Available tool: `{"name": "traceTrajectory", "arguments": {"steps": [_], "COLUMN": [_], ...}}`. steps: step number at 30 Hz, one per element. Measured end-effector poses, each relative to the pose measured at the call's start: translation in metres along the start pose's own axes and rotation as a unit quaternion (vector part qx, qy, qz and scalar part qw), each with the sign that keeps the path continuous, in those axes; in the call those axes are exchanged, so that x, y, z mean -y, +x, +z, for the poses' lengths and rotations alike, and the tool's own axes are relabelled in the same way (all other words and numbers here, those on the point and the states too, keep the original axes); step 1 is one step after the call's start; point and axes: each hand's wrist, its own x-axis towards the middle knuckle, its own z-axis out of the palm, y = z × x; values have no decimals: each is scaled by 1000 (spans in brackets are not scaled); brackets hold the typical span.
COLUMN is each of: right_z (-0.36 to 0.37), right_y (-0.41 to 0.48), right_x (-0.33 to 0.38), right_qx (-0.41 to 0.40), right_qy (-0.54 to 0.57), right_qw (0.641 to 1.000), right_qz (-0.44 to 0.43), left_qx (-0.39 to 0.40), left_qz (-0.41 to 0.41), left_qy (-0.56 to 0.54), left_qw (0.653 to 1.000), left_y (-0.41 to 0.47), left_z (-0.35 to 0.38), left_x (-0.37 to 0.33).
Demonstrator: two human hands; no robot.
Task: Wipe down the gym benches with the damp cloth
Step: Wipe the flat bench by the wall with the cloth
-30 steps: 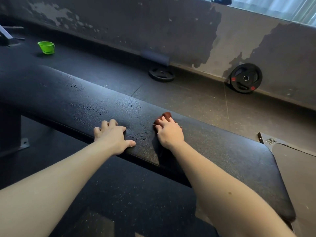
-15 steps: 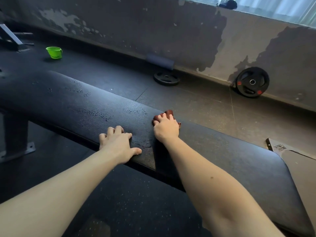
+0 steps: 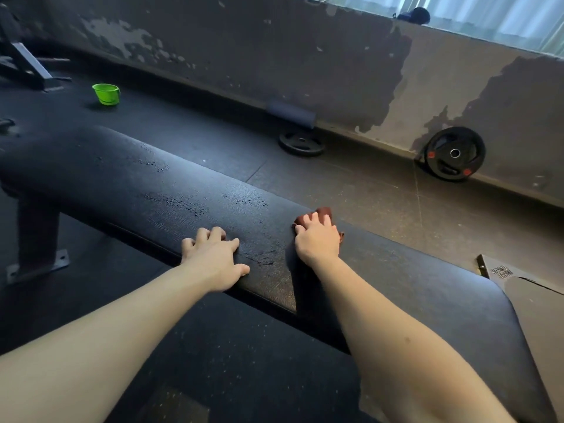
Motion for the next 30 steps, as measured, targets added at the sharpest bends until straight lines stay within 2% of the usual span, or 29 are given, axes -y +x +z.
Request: {"name": "traceTrajectory", "arguments": {"steps": [3,5,7,11,14,16,21,24,30], "right_z": [12,11,-2,-17,-8,2,14,1,-11], "right_y": [-39,-53,-54,-57,-67,-83,-128,-139,-167], "right_x": [40,44,27,-20,-11,17,67,45,-7], "right_qx": [-9,13,28,12,19,8,13,18,-22], "right_qy": [10,29,51,21,9,5,47,73,88], "right_qw": [996,991,992,1000,999,1000,995,992,995], "right_qz": [-90,-128,-109,-13,38,23,-84,-99,-46], "left_qx": [3,0,-7,-21,-24,-25,-37,-44,-45], "left_qz": [-8,-11,-9,2,-1,-9,-24,-27,-19], "left_qy": [2,-7,-15,-6,5,1,-9,-29,-34], "left_qw": [1000,1000,1000,1000,1000,1000,999,998,998], "left_y": [4,5,4,-6,-13,-15,-13,-12,-10], "left_z": [-1,-1,0,3,3,1,2,3,3], "left_x": [-1,-1,1,8,14,17,18,19,22]}}
